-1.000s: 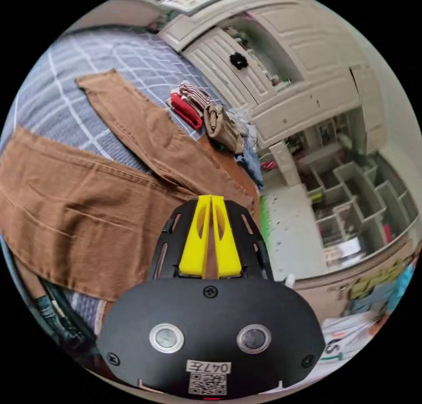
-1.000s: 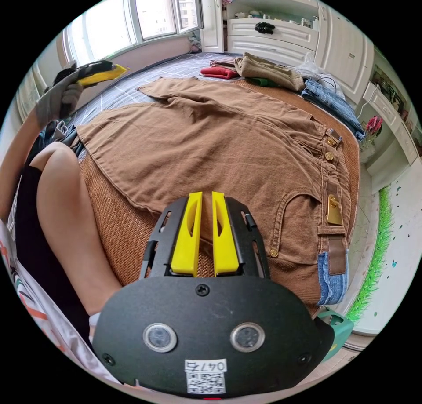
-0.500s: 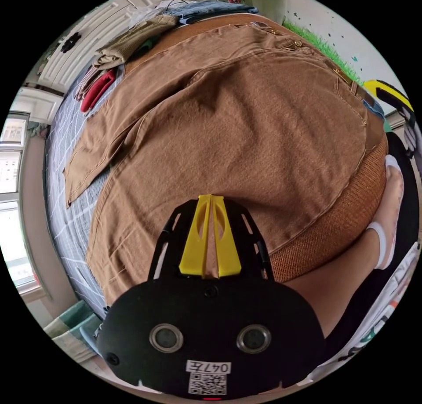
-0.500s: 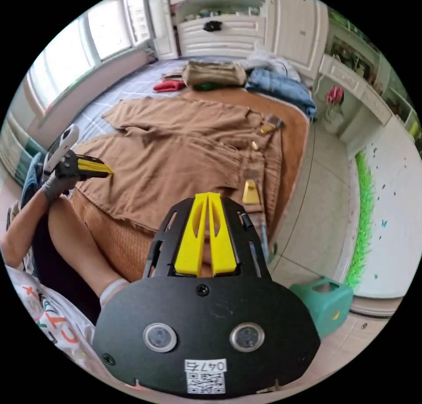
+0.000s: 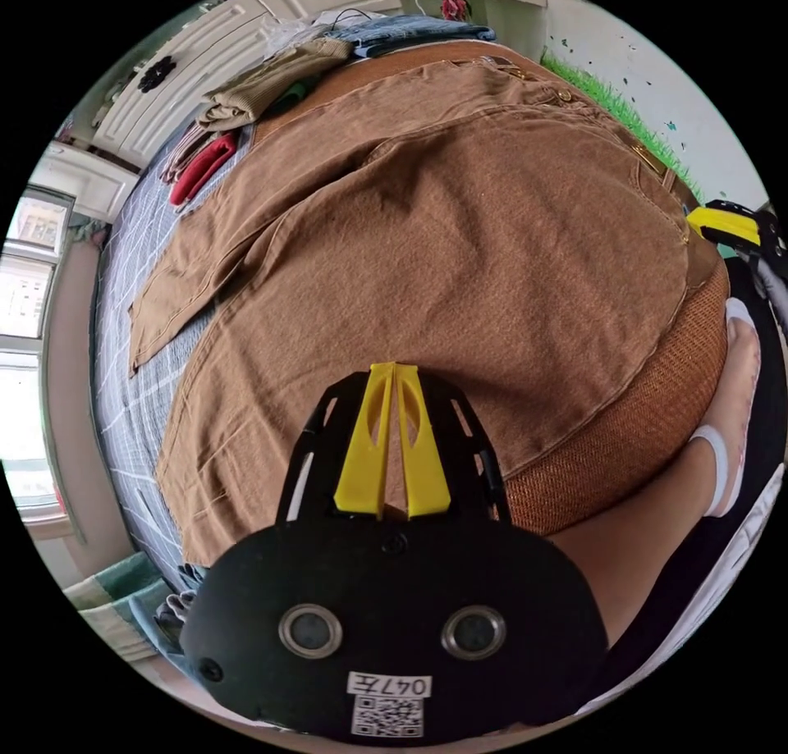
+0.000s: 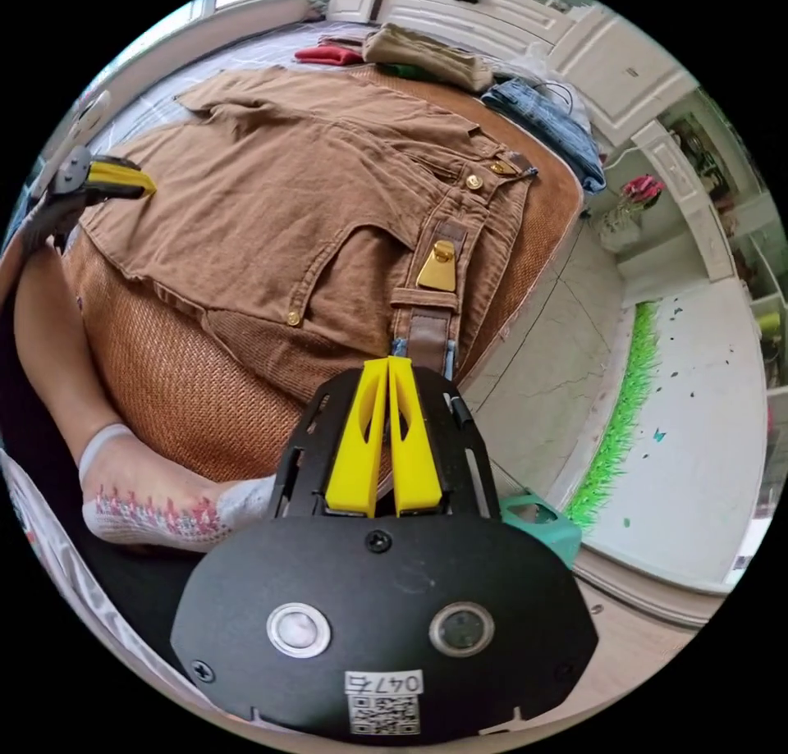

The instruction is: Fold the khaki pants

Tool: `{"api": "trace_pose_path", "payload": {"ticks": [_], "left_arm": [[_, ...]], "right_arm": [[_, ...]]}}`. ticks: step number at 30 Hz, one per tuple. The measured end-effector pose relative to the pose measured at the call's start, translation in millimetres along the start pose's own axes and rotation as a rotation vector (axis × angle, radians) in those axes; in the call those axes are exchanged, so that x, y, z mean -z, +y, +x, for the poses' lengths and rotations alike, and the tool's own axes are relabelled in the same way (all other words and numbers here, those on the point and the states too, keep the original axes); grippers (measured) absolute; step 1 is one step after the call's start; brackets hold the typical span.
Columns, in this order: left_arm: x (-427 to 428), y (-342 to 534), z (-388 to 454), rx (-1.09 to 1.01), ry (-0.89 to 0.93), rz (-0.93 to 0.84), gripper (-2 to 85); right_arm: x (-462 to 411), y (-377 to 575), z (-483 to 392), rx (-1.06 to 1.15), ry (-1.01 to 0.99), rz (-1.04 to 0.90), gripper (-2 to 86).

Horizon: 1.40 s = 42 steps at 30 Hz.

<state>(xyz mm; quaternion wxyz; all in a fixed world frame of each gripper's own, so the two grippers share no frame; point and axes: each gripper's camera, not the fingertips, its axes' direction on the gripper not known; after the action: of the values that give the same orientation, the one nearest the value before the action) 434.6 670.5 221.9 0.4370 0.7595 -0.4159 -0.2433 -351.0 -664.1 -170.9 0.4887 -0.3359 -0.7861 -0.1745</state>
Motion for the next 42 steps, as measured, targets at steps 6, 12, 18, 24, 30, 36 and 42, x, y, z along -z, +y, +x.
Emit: {"api": "trace_pose_path", "payload": {"ticks": [6,12,18,24,30,36,42], "left_arm": [[46,-15,8,-0.085,-0.110,-0.010,-1.0],[74,-17,-20,-0.055,-0.084,-0.005,-1.0],[80,-9,-69,0.017,0.023,0.005,-1.0],[70,8,-118,0.080,0.115,0.023,-1.0],[47,25,-162,0.115,0.184,0.023,-1.0],[13,47,-208,0.176,0.288,0.035,-1.0],[-23,65,-239,0.205,0.342,0.035,-1.0]], "right_arm": [[-16,9,62,-0.210,-0.286,0.055,-0.6],[-16,-11,90,-0.193,-0.357,-0.005,-0.1],[8,-55,113,-0.184,-0.240,0.103,-1.1],[-16,-99,127,-0.124,-0.192,0.052,-0.1],[-31,-128,108,0.131,-0.054,0.000,1.6],[-45,-142,94,0.309,0.043,-0.021,1.2],[-58,-158,104,0.397,0.015,-0.065,0.9]]}}
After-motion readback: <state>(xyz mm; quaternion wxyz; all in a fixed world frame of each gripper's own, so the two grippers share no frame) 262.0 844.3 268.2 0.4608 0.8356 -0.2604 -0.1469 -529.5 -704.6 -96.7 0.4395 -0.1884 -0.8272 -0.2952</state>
